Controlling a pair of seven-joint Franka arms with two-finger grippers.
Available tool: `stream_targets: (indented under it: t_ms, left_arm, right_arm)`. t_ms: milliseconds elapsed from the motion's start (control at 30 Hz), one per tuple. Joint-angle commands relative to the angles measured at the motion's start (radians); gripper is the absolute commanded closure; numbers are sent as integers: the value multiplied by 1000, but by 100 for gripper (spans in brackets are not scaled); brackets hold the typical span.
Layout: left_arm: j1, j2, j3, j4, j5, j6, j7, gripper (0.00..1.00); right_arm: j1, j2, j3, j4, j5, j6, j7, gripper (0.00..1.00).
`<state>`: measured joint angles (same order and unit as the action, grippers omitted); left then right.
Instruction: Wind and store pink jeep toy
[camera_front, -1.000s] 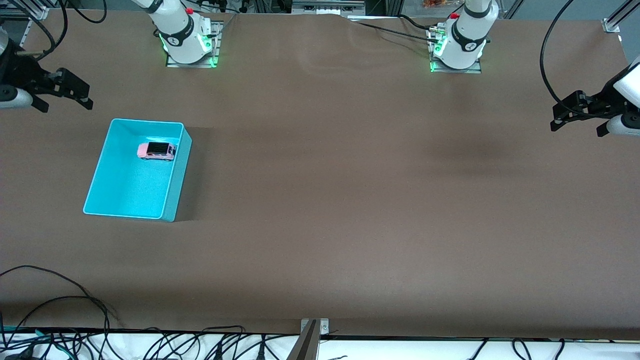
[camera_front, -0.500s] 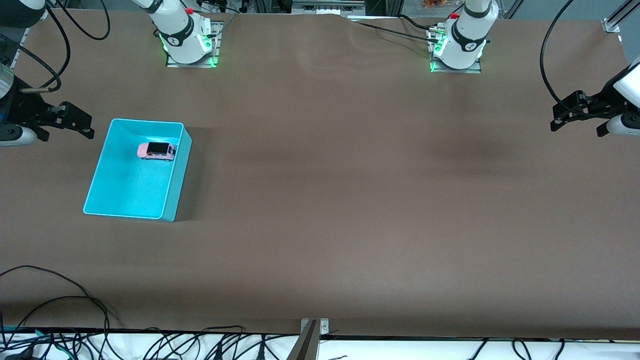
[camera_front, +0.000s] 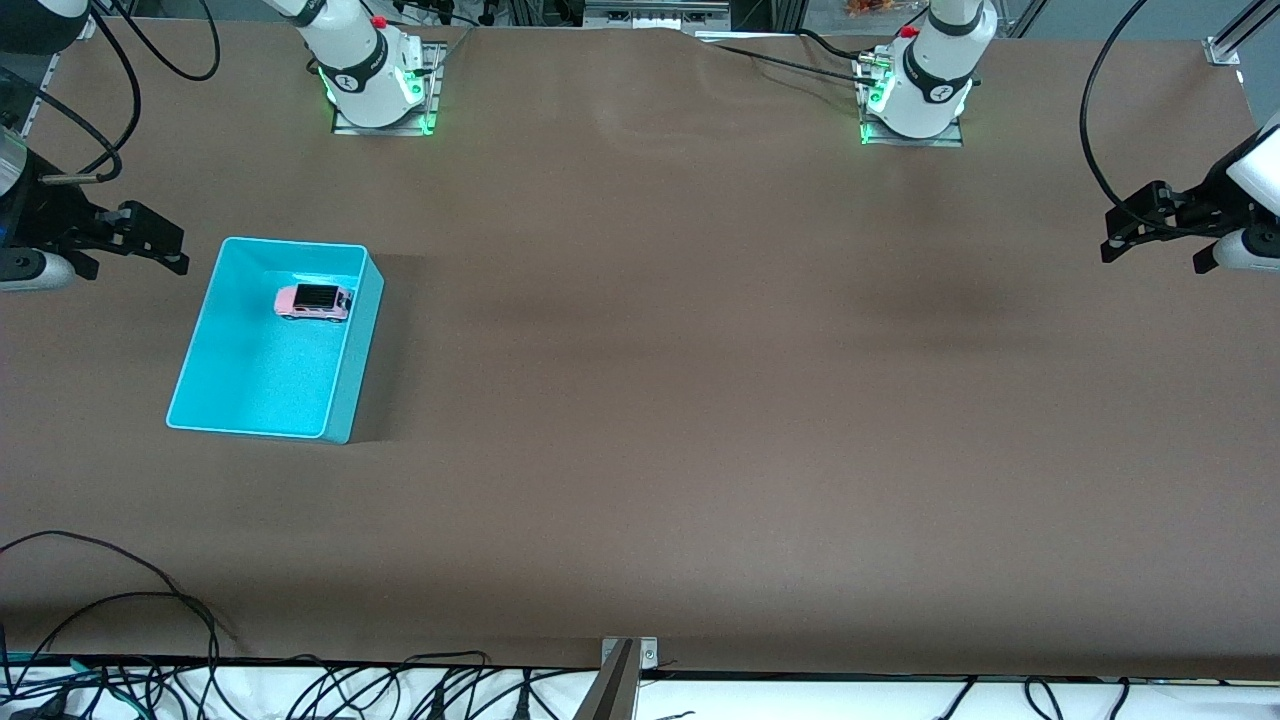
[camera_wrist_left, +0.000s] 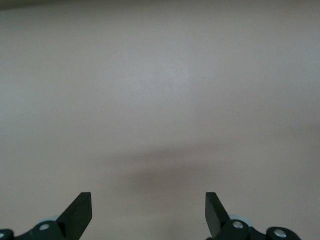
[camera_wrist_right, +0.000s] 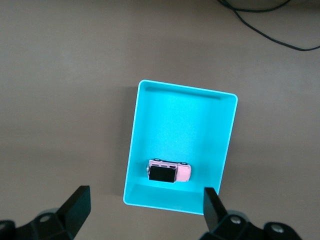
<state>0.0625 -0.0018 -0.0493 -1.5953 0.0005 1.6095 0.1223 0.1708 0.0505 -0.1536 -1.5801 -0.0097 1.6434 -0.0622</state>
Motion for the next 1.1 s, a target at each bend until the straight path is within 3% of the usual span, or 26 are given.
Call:
stream_targets:
  t_ms: [0,267,467,1067]
  left_arm:
    - [0,17,0,35,-22,-20,0,0]
    - [0,17,0,35,-22,-20,0,0]
    - [0,17,0,35,-22,-20,0,0]
    - [0,17,0,35,-22,-20,0,0]
  right_arm:
    - [-1,2,3,26,-3,-42,7,0]
    - [1,2,3,26,-1,-45,18,0]
    - [-7,3,-12,32,57,-57,22,0]
    - [-13,3,-24,38,59,-68,19,0]
